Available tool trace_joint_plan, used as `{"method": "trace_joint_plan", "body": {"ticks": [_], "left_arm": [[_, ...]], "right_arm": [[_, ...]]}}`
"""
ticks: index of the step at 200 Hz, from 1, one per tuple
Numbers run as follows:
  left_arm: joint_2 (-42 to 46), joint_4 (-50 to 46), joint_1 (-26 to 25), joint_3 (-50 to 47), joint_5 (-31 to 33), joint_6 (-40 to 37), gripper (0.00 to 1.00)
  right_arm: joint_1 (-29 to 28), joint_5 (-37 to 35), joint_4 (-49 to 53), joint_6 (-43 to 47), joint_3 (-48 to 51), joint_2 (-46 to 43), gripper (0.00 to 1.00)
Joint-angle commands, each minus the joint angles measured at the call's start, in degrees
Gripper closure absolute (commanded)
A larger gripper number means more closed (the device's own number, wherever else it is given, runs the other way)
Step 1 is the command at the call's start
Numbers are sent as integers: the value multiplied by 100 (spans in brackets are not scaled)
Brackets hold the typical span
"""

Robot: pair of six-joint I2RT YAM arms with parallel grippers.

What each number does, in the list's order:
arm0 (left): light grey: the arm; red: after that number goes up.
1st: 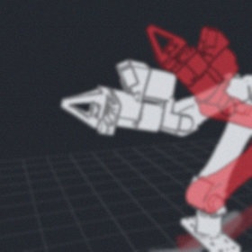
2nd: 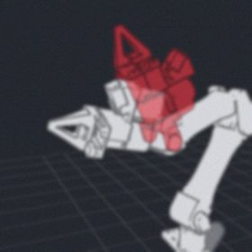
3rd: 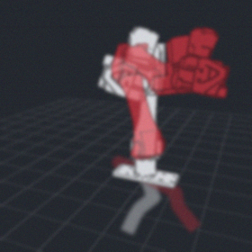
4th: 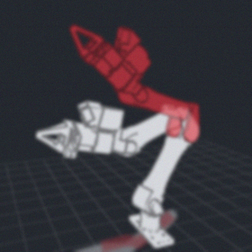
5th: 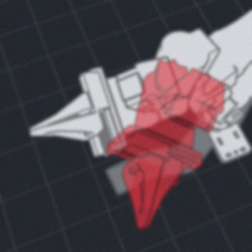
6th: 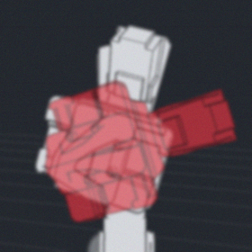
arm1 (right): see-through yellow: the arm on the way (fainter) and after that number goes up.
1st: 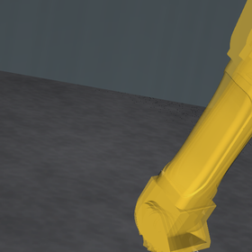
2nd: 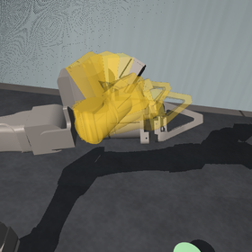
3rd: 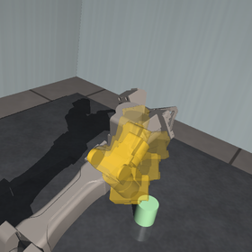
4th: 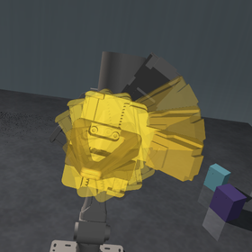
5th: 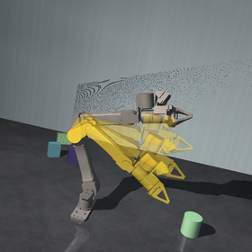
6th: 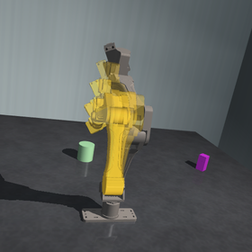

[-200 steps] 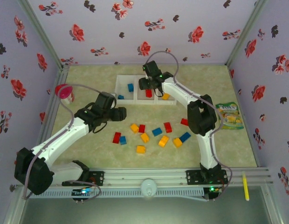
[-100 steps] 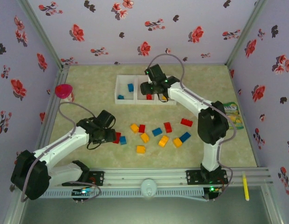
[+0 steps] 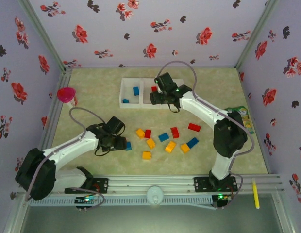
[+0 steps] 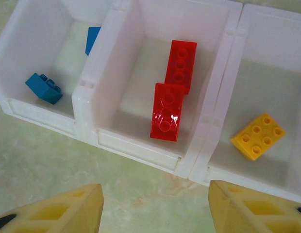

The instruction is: Sort the legos into containers by color

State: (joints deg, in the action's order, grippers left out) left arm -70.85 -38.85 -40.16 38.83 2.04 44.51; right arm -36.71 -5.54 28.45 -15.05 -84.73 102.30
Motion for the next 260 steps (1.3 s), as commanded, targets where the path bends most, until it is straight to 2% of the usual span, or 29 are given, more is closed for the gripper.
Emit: {"method": "trace_joint_plan", "body": {"ticks": [1, 97, 125, 142, 175, 235, 260], "left_arm": [[-196, 131, -49, 111, -68, -134, 33], [-1076, 375, -40, 524, -7, -465, 33], [-1298, 350, -27, 573, 126, -481, 42], [-1373, 355, -27, 582, 167, -489, 44], [-1386, 334, -10, 556, 261, -485, 55], [-1379, 283, 48, 537, 350, -508, 68], [-1273, -378, 58, 922, 533, -769, 75]], "right_arm": [[14, -182, 2, -103, 131, -293, 40], [6, -375, 64, -97, 342, -512, 39], [6, -423, 73, -95, 406, -617, 39], [6, -455, 87, -82, 434, -667, 39], [6, -497, 99, -84, 492, -716, 39], [6, -516, 67, -112, 587, -782, 39], [6, -553, 69, -151, 665, -849, 39]]}}
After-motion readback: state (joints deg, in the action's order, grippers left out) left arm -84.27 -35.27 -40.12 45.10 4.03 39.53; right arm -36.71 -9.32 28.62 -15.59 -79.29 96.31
